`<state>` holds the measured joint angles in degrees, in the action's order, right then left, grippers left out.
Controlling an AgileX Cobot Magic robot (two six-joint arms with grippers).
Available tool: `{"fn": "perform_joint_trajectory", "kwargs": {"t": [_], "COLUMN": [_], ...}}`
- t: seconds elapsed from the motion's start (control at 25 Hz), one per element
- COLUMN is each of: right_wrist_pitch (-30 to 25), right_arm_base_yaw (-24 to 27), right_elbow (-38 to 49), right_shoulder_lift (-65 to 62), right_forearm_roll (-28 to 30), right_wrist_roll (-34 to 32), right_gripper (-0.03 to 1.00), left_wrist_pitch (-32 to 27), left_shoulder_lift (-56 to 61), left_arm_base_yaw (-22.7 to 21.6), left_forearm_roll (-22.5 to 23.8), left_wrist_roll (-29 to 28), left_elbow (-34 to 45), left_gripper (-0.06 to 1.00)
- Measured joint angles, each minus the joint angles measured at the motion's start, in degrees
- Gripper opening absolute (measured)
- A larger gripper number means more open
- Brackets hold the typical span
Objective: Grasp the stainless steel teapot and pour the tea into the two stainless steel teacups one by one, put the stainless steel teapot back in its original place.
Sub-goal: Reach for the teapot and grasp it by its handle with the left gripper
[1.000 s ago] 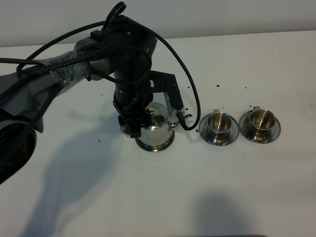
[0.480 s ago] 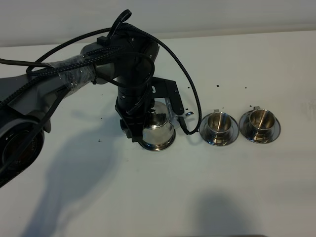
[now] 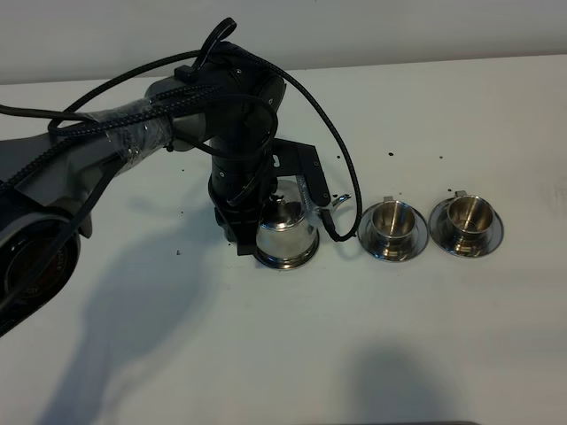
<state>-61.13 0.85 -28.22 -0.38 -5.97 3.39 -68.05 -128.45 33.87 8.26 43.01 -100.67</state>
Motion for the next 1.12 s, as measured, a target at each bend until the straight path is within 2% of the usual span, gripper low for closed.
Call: {"fn": "perform_joint_trajectory", "kwargs": {"t": [1.12], "right_wrist_pitch": [0.0], "right_arm_base_yaw": [0.0], "right_elbow": [0.0], "right_shoulder_lift": [0.0], "right_forearm_roll": [0.0], "right_wrist_roll": [0.0], "right_gripper": [0.21], "left_wrist_pitch": [0.0], "left_shoulder_lift": [1.8], "left_arm_base_yaw": [-0.5], "left_forearm_roll": [-0.2], "left_wrist_roll": [1.0], "left_elbow": [0.0], "left_gripper": [0.22]}}
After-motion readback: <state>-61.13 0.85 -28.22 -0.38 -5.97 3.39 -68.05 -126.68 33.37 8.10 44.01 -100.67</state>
